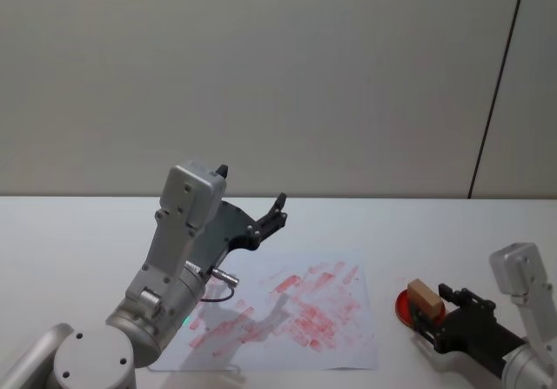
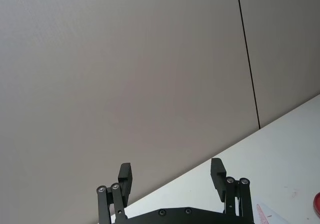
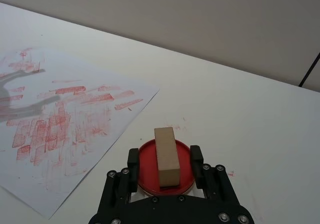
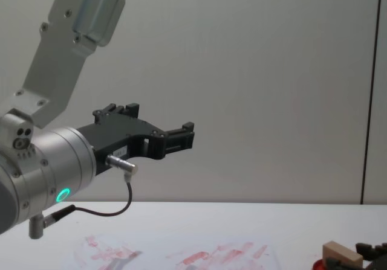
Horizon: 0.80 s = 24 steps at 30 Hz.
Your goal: Use the one hand to pick up the stamp and affix it onto the A4 paper.
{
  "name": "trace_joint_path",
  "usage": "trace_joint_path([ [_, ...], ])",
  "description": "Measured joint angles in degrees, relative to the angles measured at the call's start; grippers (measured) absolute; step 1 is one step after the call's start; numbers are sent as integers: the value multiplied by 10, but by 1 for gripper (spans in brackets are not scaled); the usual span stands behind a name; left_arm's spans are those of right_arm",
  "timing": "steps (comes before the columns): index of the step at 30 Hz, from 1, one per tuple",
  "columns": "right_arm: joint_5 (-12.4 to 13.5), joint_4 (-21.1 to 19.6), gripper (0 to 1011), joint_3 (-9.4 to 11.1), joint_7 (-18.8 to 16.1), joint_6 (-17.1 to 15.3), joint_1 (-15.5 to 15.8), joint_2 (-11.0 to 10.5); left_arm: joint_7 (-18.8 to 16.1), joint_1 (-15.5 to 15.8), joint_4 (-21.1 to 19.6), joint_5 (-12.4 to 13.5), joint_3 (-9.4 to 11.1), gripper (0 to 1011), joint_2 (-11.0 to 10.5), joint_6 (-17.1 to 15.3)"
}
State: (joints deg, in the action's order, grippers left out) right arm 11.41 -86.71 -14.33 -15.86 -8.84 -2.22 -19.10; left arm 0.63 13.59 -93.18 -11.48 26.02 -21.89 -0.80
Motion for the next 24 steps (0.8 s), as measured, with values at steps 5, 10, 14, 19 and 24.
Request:
trace_joint_path([
  [5, 1, 8, 461, -1, 1, -3, -4, 3, 0, 0, 0, 0, 0, 1002, 0, 0],
  [10, 3, 14, 331, -1, 2, -3, -9, 7, 0, 0, 0, 0, 0, 1002, 0, 0],
  [14, 4, 17, 223, -2, 3, 3, -11, 9, 0, 0, 0, 0, 0, 1002, 0, 0],
  [19, 2, 17, 216, -2, 4, 18, -12, 10, 0, 0, 0, 0, 0, 1002, 0, 0],
  [24, -2, 8, 216, -4, 2, 38, -12, 11, 0, 0, 0, 0, 0, 1002, 0, 0],
])
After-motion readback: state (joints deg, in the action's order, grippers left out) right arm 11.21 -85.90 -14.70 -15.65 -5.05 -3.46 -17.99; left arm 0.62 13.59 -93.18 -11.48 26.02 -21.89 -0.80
